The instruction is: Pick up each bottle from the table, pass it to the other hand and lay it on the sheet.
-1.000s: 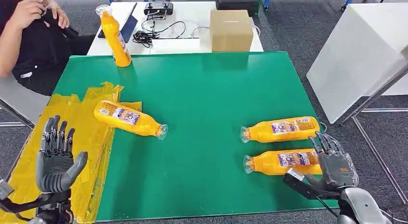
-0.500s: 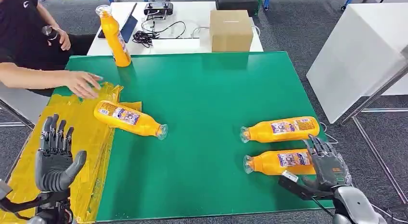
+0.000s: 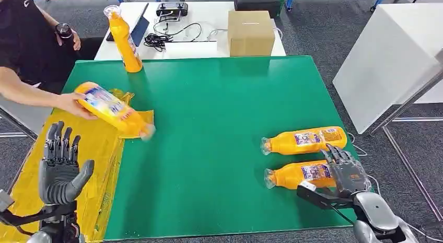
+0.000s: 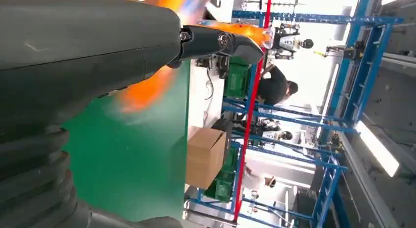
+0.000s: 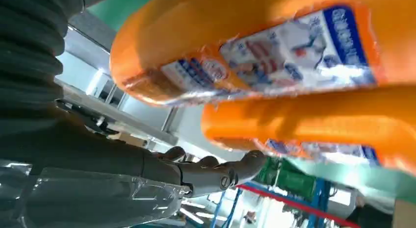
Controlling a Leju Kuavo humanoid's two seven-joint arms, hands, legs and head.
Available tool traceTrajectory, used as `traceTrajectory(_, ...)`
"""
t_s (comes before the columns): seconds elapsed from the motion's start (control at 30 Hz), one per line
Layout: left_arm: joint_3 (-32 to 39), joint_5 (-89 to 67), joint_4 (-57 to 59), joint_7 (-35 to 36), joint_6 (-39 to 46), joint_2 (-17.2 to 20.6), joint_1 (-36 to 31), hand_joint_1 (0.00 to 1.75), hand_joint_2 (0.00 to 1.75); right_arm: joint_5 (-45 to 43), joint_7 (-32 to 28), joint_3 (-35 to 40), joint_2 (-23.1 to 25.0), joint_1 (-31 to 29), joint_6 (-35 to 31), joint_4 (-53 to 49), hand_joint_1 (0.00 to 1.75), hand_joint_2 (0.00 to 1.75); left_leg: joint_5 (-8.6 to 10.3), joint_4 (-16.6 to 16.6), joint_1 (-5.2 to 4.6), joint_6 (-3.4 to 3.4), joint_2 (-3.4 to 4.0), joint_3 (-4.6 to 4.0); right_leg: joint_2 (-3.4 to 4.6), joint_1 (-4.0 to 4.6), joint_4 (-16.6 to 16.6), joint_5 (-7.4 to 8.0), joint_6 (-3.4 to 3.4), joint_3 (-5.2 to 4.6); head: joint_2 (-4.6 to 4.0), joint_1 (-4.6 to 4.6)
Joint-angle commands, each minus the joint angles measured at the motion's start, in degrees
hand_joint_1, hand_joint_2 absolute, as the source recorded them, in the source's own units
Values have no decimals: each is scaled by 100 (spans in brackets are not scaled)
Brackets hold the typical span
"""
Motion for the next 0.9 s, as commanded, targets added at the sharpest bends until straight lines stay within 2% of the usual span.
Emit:
traceTrajectory(0.03,-64,57,446,11,81,105,-184,0,175,-38,132,750,-459,-447,559,666,0,175,-5,-8,0,-4,6,21,3,0,-11,-3,1,21,0,-2)
traceTrajectory(0.2,-64,57,446,11,81,105,-184,0,175,-38,132,750,-459,-447,559,666,0,175,-8,-9,2,-7,11,23,8,3,-13,-3,0,25,0,-2)
traceTrajectory(0.23,-60,68,450,9,89,111,-193,0,175,-135,148,824,-518,-479,808,700,0,175,-4,-9,0,-5,6,18,3,1,-11,-2,0,19,0,0)
traceTrajectory(0.27,-55,94,524,7,98,130,-236,0,175,-292,141,914,-632,-563,1004,781,24,175,-3,-6,0,-4,2,11,0,1,-8,-1,0,12,0,0)
traceTrajectory(0.3,-57,114,575,1,97,155,-270,0,175,-404,114,1003,-734,-624,1143,867,175,175,-7,-8,3,-7,5,21,2,4,-13,-3,-1,24,0,-2)
traceTrajectory(0.37,-121,173,667,-25,97,207,-456,0,175,-653,6,1215,-800,-866,1418,1028,175,175,-5,-7,0,-5,7,21,4,0,-10,-2,0,22,0,0)
traceTrajectory(0.6,-272,360,968,-94,206,423,-607,0,175,-2303,0,1451,-1698,-852,2159,688,175,175,-1,-5,-2,-2,-10,27,-12,-2,-8,-5,2,28,0,0)
traceTrajectory(0.9,-240,375,1015,-156,196,415,-545,0,175,-2401,-21,1448,-1805,-745,2107,653,175,175,-2,-6,-4,-3,-6,30,-8,-2,-12,-2,0,34,0,0)
